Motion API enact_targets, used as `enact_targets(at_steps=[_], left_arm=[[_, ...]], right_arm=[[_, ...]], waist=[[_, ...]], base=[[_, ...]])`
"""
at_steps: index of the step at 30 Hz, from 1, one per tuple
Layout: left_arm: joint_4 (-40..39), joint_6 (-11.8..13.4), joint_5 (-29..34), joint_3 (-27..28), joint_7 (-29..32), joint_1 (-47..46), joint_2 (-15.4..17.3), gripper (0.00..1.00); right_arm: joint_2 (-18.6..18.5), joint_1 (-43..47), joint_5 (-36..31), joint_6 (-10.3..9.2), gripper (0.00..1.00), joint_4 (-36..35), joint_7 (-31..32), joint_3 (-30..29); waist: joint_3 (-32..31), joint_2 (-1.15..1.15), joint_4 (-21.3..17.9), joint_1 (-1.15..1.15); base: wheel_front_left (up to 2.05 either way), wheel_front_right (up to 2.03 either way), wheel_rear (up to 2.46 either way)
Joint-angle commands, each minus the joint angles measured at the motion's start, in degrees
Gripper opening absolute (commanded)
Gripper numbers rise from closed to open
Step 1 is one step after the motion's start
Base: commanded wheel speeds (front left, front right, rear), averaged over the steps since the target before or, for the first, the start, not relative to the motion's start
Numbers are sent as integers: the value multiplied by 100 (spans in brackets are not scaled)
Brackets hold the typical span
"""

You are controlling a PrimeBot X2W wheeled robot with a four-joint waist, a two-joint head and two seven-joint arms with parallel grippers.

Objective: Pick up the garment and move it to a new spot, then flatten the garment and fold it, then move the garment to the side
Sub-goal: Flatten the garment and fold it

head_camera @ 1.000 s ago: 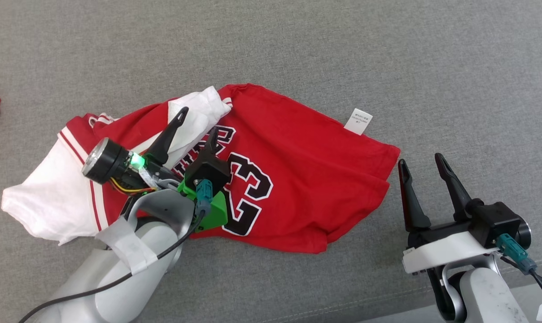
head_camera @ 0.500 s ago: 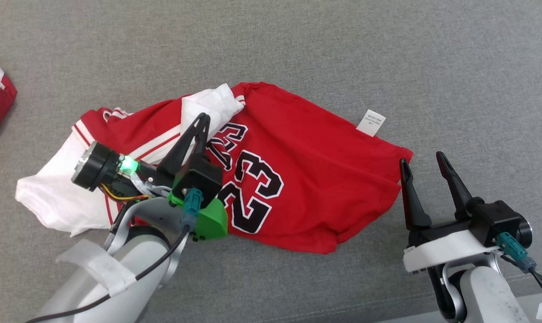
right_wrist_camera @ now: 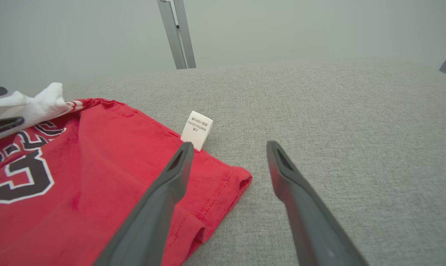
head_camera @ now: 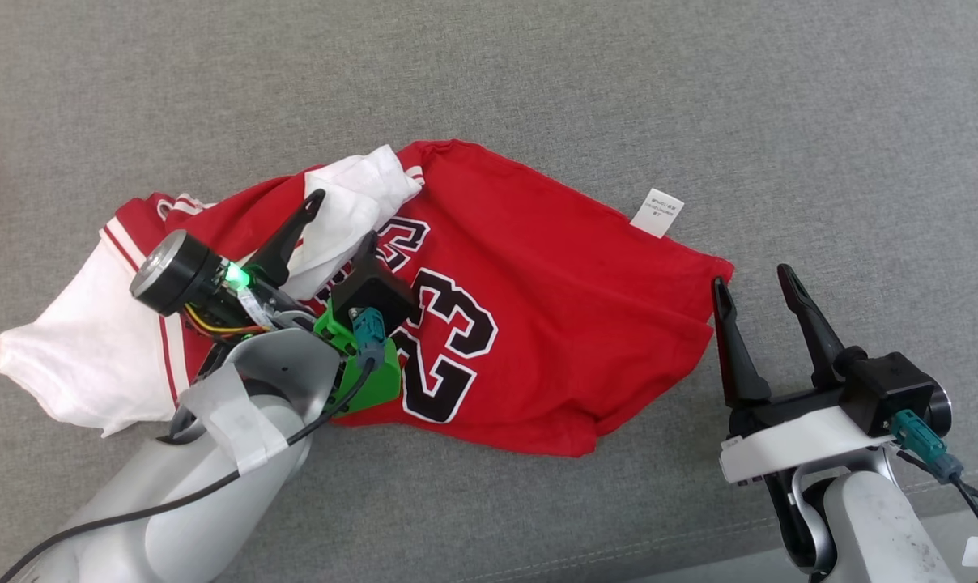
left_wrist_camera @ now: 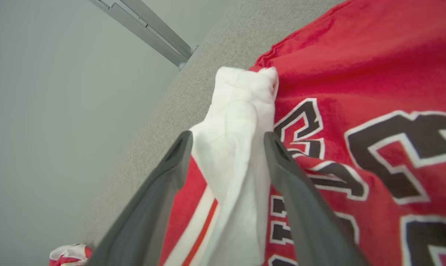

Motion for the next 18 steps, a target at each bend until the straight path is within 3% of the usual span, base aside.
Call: enact_targets(at_steps=[1, 4, 5, 8, 9, 10, 18], left_arm=[[52, 29, 3, 15, -29, -101, 36, 100], [133, 63, -11, 21, -103, -150, 2, 100], [143, 66, -36, 25, -116, -152, -14, 77], [141, 105, -45, 28, -206, -208, -50, 35], [142, 113, -49, 21, -210, -214, -61, 13], [148, 113, -61, 13, -217, -213, -69, 0], [-355, 289, -328, 206, -613, -22, -76, 0]], right_arm=[[-9, -51, 53, 2, 100, 4, 0, -10], [-8, -49, 76, 1, 100, -2, 0, -14], [-8, -45, 82, 1, 100, -2, 0, -16], [-8, -21, 95, 1, 100, -1, 0, -26], [-8, -11, 97, 2, 100, 0, 0, -31], [-8, 2, 94, 1, 100, 5, 0, -33], [-8, 64, 10, 1, 100, 54, 0, -19]], waist=[[34, 0, -42, 0], [52, 0, -64, 0], [53, 0, -65, 0], [49, 0, -53, 0], [45, 0, -46, 0], [37, 0, -35, 0], [-21, 0, 104, 0]], base=[[0, 0, 0], [0, 0, 0], [0, 0, 0], [0, 0, 0], [0, 0, 0], [0, 0, 0], [0, 0, 0]])
